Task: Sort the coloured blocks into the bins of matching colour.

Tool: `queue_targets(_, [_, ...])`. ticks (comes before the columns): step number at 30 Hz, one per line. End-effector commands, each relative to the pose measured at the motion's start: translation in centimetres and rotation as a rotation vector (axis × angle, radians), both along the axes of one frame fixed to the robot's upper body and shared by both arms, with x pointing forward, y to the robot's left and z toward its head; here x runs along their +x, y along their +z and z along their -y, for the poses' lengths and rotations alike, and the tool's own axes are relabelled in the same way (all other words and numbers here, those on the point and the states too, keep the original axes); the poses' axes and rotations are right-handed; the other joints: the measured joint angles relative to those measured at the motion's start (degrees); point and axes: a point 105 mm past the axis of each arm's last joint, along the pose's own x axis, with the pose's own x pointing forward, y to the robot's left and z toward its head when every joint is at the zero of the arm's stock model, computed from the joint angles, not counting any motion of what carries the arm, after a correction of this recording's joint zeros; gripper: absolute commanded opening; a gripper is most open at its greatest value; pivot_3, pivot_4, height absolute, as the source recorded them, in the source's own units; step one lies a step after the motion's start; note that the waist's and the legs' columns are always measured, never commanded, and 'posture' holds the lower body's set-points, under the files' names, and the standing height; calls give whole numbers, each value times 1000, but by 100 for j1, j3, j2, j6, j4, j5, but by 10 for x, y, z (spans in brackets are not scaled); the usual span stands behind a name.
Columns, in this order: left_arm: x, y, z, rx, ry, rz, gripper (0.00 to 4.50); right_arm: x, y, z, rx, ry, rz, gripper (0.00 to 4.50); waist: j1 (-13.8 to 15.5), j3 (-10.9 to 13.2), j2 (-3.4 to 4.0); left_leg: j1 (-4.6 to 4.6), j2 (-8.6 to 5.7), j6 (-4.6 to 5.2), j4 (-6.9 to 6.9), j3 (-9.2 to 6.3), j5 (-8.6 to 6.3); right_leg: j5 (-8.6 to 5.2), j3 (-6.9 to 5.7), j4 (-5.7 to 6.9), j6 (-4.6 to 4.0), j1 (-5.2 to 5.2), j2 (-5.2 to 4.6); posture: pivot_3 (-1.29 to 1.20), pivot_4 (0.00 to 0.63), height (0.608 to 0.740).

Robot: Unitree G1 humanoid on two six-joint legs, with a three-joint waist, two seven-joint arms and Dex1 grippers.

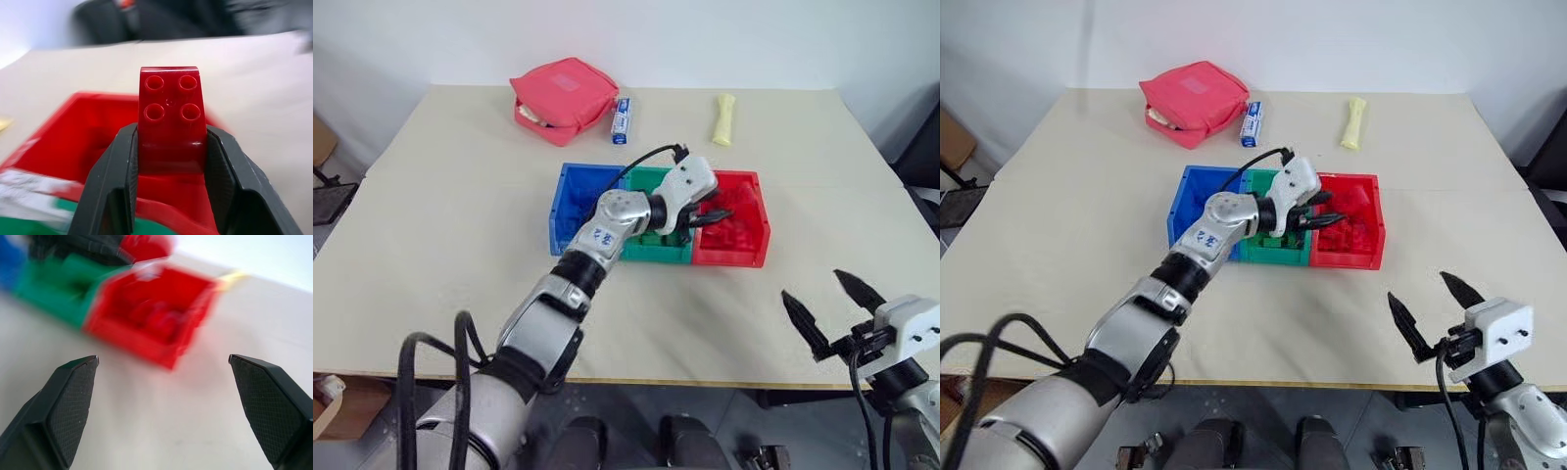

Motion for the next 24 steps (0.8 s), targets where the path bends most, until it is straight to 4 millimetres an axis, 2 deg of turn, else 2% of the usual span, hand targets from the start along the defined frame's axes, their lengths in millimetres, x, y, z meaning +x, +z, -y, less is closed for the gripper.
queue_targets(1, [9, 16, 5, -46, 50, 33, 2470, -6, 13, -9, -19, -3, 42, 4500, -22, 0, 0, -1, -2, 3, 0, 2, -2, 0, 1, -1, 3, -1, 2, 0, 150, 740])
queue_targets(5, [3, 24, 7, -79, -15, 41, 3653, -9, 11, -16, -16, 25, 30, 4500, -29, 0, 0, -2, 0, 7, -3, 16, -4, 1, 3, 5, 8, -10, 11, 0, 150, 740])
queue_targets(8, [5, 29, -5, -84, -24, 66, 4456, -8, 8, -23, -24, 71, 25, 4500, -25, 0, 0, -1, -2, 7, 2, 16, -4, 1, 3, 6, 8, -10, 13, 0, 150, 740])
queue_targets(13, [1, 34, -38, -97, -86, 105, 4456, -3, 5, -34, -42, 187, 23, 4500, -55, -2, 4, 1, 1, 7, 1, 19, -2, 3, 6, 13, 10, -13, 16, 0, 150, 740])
queue_targets(15, [-9, 26, -64, -63, -138, 150, 4456, -1, 2, -41, -72, 271, 9, 4500, -96, -5, 9, 4, 5, 5, -1, 23, -2, 3, 9, 15, 10, -12, 15, 0, 150, 740])
queue_targets(18, [-31, 5, -137, -46, -160, 212, 4456, 8, 2, -50, -92, 400, 21, 4500, -202, -9, 17, 11, 16, -5, -6, 21, -3, 3, 20, 34, 8, -11, 1, 0, 150, 740])
queue_targets(23, [-63, -13, -197, 31, -99, 198, 4456, 13, -3, -52, -146, 572, -31, 4500, -151, -6, 13, -1, 17, -14, 2, -8, -6, -3, 22, 49, -5, -29, -6, 0, 150, 740])
queue_targets(24, [-67, -19, -220, 45, -24, 182, 4456, 17, -6, -52, -177, 612, -52, 4500, -128, -6, 13, -1, 12, -11, 6, -12, -7, -3, 21, 47, -5, -24, -13, 0, 150, 740])
